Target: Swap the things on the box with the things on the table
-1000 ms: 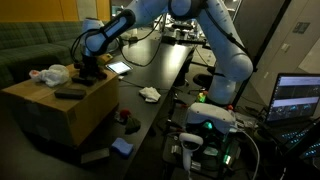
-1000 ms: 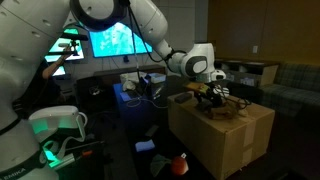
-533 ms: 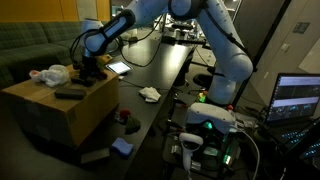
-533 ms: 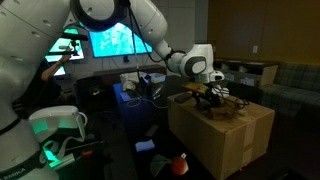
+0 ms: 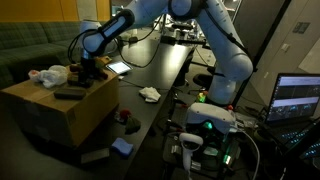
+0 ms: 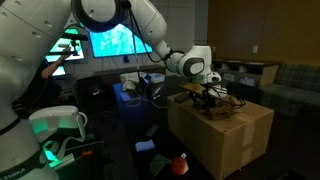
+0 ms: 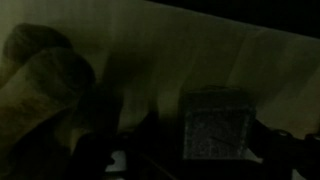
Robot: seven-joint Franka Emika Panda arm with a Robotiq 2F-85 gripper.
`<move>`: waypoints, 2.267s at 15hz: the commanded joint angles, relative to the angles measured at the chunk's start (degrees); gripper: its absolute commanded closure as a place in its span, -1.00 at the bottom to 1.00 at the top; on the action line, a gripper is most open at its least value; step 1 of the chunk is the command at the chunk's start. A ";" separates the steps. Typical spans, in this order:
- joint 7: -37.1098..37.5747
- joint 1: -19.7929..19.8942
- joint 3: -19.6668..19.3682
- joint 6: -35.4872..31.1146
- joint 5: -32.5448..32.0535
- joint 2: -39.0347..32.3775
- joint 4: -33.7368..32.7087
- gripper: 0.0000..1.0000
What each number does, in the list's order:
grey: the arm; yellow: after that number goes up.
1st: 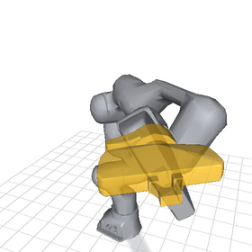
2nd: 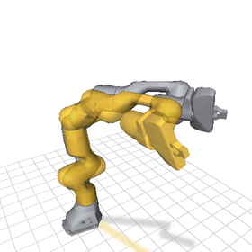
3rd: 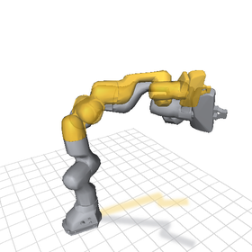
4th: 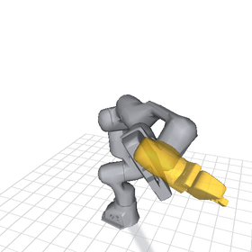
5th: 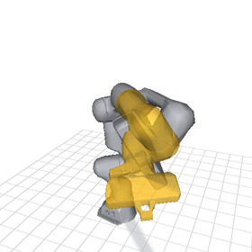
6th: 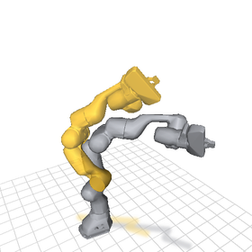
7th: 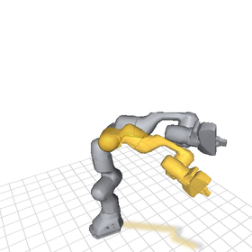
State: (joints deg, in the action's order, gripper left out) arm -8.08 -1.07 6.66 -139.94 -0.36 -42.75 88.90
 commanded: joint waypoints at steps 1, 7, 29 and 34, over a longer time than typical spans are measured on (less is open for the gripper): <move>-1.24 0.20 1.15 1.29 1.74 0.20 -0.14 -0.02; -0.53 -0.26 0.64 2.22 1.17 0.83 -0.15 0.31; 0.40 4.45 -5.86 10.01 1.30 26.22 28.40 0.31; 0.13 5.86 -7.45 8.55 1.62 28.62 36.23 0.31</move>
State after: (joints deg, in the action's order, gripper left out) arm -7.68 4.21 -0.06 -128.82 -0.13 -17.07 119.28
